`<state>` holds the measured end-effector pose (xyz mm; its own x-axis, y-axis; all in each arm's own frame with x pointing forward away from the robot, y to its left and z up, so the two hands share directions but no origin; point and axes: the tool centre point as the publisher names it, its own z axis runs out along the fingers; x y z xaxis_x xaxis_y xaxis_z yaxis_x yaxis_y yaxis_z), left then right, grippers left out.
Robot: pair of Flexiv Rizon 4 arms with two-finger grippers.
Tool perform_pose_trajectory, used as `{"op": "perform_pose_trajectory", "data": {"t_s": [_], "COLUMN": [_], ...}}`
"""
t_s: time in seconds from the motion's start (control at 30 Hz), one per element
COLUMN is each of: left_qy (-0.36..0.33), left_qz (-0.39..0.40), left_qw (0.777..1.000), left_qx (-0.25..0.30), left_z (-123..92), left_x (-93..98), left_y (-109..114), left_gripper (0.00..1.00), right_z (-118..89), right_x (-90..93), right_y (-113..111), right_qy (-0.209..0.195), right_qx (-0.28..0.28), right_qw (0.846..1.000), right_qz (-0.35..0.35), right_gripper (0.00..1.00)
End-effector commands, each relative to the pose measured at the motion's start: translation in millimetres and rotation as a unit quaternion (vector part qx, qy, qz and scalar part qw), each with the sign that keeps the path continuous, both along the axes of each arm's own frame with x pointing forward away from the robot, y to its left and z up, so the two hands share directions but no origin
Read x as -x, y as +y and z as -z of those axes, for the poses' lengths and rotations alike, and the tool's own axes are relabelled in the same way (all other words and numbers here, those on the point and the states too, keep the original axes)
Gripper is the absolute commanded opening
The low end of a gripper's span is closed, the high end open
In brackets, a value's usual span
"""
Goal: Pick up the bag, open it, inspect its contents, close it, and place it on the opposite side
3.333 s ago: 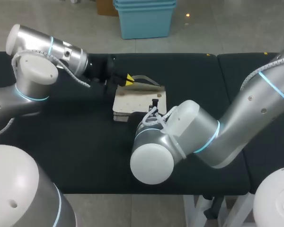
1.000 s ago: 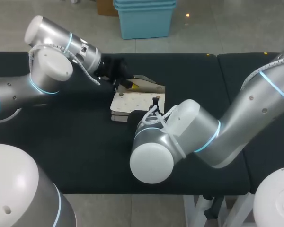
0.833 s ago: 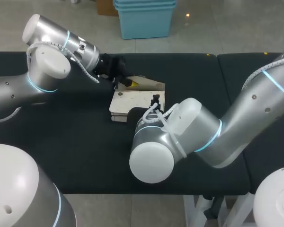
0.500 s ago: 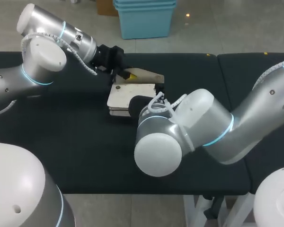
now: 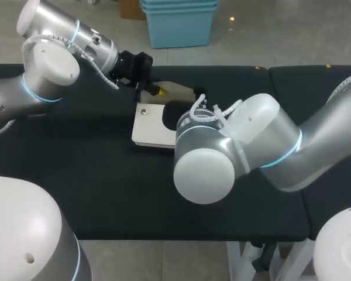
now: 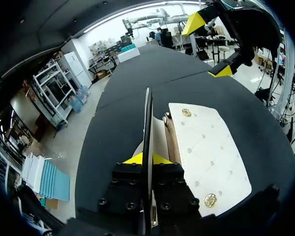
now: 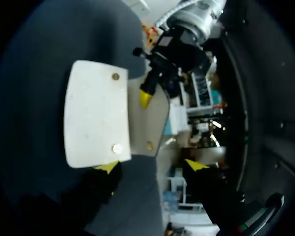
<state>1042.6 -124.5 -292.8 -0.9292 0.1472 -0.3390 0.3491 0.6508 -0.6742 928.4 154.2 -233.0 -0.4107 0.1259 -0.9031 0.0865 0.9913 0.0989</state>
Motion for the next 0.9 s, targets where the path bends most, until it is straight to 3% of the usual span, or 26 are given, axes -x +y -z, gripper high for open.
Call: {"op": "perform_pose_trajectory", "data": {"t_s": [0.03, 0.23, 0.57, 0.9], "left_qy": [0.0, -0.02, -0.065, -0.075], "left_qz": [0.0, -0.004, -0.015, -0.017], "left_qw": [1.0, 1.0, 0.998, 0.997], "left_qx": [0.001, -0.001, 0.016, 0.028], "left_z": [0, -9, -34, -47], "left_x": [0.0, 3.9, 18.1, 30.2], "left_y": [0, 3, 4, 2], "left_gripper": [0.0, 0.0, 0.0, 0.0], "right_z": [-4, -9, -5, -1], "right_x": [-3.6, -6.5, -9.9, -13.3], "right_y": [-3, -3, 7, 12], "right_qy": [-0.005, 0.009, 0.109, 0.135], "right_qx": [-0.005, 0.004, 0.036, 0.058], "right_qw": [1.0, 1.0, 0.991, 0.987], "right_qz": [-0.012, -0.026, -0.068, -0.06], "right_gripper": [0.0, 0.0, 0.0, 0.0]}}
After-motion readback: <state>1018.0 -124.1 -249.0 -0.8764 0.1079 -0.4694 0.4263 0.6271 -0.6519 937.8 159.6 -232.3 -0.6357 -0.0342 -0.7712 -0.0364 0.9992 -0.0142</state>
